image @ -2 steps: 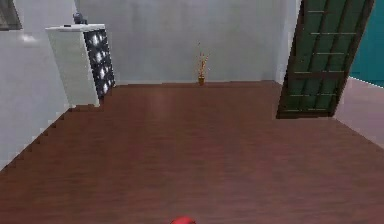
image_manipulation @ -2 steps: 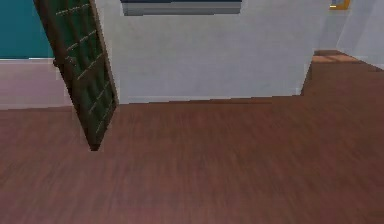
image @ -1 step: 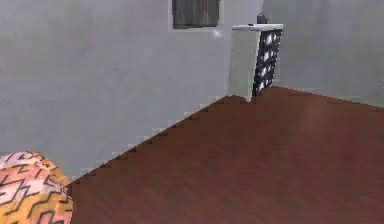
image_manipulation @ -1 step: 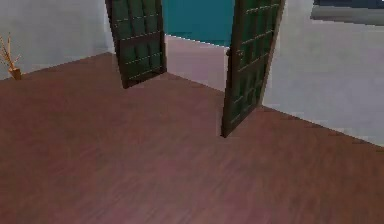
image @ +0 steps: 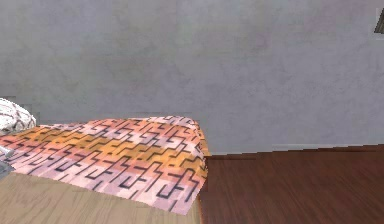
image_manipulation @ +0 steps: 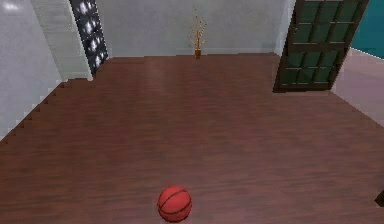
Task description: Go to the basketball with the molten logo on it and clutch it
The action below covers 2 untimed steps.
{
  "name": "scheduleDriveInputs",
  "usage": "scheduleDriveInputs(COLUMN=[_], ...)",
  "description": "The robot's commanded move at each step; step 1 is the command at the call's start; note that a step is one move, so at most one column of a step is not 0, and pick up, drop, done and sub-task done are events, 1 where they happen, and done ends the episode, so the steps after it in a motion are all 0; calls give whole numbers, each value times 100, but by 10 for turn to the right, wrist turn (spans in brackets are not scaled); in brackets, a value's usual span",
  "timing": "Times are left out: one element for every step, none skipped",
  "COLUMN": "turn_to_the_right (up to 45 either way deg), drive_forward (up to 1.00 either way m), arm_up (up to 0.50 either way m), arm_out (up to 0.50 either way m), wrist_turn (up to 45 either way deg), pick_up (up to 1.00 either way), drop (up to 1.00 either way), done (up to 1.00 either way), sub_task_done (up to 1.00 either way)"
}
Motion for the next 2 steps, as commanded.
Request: scheduleDriveInputs(turn_to_the_right=[0, 0], drive_forward=[0, 0], arm_up=[20, 0], arm_out=[0, 42], wrist_turn=[0, 0], pick_up=[0, 0], drop=[0, 0], done=[0, 0], sub_task_done=[0, 0])
